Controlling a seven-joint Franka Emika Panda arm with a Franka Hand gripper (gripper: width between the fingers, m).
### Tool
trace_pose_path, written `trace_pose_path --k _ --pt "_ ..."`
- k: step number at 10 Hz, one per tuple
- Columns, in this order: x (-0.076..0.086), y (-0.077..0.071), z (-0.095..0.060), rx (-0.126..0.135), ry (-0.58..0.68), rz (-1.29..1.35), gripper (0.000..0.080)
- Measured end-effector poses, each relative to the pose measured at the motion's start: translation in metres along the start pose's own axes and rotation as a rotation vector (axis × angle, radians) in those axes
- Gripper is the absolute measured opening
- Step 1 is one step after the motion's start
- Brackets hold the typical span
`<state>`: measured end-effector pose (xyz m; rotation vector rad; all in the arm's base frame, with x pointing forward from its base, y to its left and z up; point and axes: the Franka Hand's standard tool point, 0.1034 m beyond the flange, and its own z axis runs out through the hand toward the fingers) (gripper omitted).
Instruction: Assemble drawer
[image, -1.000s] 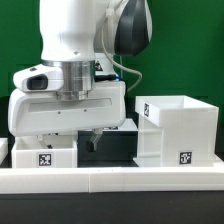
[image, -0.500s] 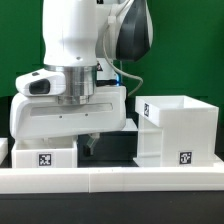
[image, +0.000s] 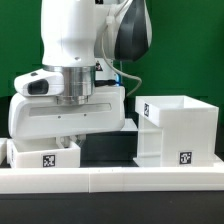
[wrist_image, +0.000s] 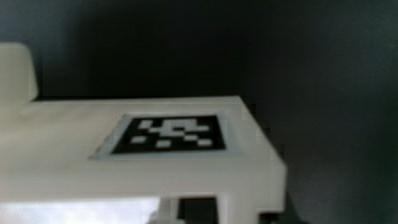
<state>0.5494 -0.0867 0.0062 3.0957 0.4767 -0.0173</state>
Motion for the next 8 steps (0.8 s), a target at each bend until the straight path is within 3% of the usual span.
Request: trace_pose_path --k 4,6,8 --pt "0.000 0.000 -0.002 0.003 -0.011 -0.052 0.0041" --pt "0.006 0.001 -0.015 0.016 -0.033 -0.172 0.0041" --pt "0.005 0.001 -0.016 0.017 -0.033 -0.174 0.0041"
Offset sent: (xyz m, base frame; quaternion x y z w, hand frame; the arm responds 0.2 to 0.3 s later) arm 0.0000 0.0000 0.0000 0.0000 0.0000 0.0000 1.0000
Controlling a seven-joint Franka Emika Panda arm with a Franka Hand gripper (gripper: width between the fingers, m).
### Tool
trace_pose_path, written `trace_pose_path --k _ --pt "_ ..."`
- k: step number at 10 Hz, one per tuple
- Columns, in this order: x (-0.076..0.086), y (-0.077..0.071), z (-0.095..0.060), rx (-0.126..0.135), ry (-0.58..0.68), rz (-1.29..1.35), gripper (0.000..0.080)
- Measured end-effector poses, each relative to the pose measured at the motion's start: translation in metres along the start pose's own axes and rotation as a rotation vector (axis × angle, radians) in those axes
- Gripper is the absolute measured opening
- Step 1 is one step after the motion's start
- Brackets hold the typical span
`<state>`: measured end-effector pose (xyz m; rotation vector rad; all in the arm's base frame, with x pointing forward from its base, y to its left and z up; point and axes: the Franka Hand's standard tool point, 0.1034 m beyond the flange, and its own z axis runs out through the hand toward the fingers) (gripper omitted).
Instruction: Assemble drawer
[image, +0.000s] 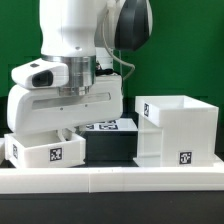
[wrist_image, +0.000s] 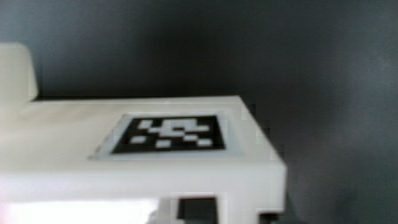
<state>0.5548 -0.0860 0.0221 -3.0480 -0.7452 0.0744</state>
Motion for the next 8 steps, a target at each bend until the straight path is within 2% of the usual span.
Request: trace_pose_path --k 2,3,6,8 --pt "-0.001 0.000 0.001 0.000 -0.002 -0.042 0.0041" --pt "-0.005 0.000 0.003 0.005 -0.013 -0.147 0.0041" --pt "-0.019 -0.001 0.006 0.034 -0.063 -0.504 0.0041" --pt "-0.021 0.000 0.006 0.041 -0.066 -0.579 0.0041"
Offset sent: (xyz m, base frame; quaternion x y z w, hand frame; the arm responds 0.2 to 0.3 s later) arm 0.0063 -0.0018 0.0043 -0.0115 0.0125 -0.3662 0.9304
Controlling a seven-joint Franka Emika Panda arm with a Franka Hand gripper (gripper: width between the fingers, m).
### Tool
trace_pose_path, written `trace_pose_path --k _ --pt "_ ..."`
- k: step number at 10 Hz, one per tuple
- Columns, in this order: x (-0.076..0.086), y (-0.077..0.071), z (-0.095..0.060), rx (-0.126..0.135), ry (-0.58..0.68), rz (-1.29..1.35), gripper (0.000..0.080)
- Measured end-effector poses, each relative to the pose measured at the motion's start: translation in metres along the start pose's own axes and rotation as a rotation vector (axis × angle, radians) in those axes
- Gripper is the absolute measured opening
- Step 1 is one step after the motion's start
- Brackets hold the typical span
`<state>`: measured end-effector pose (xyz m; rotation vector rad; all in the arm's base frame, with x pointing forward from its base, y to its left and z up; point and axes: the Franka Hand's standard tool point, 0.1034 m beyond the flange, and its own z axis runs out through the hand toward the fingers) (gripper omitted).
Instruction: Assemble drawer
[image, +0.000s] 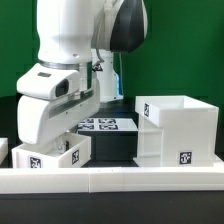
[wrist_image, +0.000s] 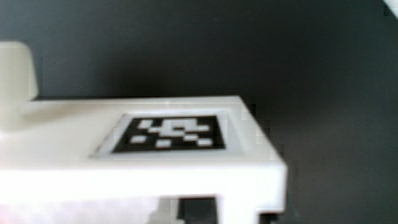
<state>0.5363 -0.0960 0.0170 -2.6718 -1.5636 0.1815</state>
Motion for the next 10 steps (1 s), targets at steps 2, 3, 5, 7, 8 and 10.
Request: trace_pose_path --k 2,3,5,7,8,10 --pt "-0.003 0.001 0.000 -0.001 -0.007 -0.144 0.0041" --pt "-0.004 0.001 0.000 -0.006 -0.006 -0.182 0.0041" --pt "-0.008 -0.002 -0.001 -0.064 0.003 -0.374 0.0041" --pt "-0.009 -0.008 0.001 -0.063 -0.002 -0.380 0.0041" --pt "-0.014 -0.008 0.001 0.010 -0.016 -0.270 0.0041" --pt "-0.013 -0.003 0.001 -0.008 -0.021 -0.314 0.0041"
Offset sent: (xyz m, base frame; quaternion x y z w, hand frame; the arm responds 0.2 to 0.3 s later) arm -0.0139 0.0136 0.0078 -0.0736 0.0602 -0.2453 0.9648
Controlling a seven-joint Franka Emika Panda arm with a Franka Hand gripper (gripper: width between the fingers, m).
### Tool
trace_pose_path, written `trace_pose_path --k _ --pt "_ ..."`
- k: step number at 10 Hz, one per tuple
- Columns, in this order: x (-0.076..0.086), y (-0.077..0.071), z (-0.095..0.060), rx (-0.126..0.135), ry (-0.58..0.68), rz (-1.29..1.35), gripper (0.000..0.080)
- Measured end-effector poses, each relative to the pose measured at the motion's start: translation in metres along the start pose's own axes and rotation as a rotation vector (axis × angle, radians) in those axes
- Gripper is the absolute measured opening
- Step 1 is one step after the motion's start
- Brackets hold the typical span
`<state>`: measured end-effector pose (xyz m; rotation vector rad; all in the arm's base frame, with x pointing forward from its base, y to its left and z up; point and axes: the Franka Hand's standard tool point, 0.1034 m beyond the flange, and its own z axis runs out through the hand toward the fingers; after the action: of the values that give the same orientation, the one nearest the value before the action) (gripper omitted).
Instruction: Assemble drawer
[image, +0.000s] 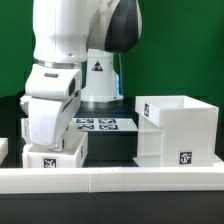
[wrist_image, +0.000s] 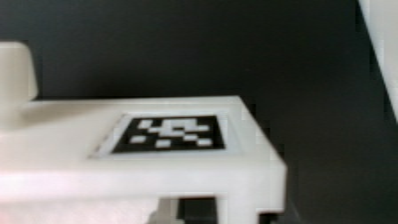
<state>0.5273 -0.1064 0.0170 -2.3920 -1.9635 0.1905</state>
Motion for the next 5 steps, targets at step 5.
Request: trace_pose_path --k 5 --pt "0.018 0.011 -0.004 -0.077 -0.002 -0.068 0.0042"
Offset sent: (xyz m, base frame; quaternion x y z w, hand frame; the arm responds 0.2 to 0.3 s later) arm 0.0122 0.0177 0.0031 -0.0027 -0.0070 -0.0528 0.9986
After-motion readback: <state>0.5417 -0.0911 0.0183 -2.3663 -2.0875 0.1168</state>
